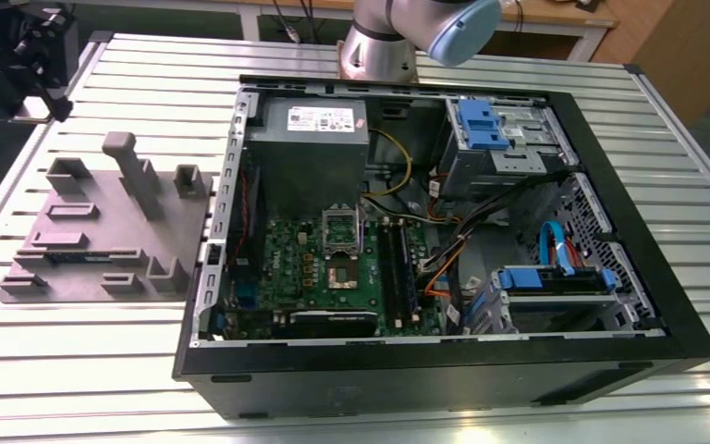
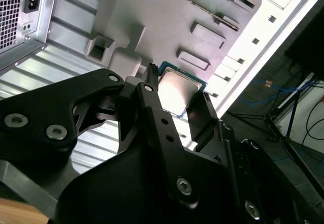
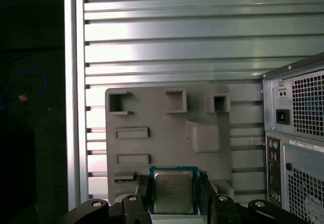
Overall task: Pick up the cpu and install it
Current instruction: 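Pick up the cpu and move it towards the insertion slot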
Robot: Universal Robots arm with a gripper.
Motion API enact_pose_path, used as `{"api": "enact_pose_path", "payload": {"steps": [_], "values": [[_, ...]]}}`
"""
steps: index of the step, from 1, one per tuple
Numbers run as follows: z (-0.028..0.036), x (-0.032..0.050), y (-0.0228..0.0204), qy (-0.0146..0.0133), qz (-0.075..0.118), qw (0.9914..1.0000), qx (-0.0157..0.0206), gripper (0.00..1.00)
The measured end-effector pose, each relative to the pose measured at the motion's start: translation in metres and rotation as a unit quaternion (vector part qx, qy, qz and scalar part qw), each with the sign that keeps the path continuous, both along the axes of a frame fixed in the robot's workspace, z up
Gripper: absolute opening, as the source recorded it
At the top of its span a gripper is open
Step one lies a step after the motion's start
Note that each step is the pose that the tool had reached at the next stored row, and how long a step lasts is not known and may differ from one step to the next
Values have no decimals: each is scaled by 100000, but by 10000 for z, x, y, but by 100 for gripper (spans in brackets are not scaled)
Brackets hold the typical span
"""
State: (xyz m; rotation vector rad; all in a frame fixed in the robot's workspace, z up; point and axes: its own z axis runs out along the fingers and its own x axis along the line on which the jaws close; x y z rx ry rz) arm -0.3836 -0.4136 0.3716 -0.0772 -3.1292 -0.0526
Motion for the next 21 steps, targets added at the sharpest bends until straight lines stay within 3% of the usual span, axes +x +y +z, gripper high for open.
{"api": "enact_pose_path", "payload": {"steps": [21], "values": [[0, 113, -16, -1, -260, 100000, 1, 47]]}}
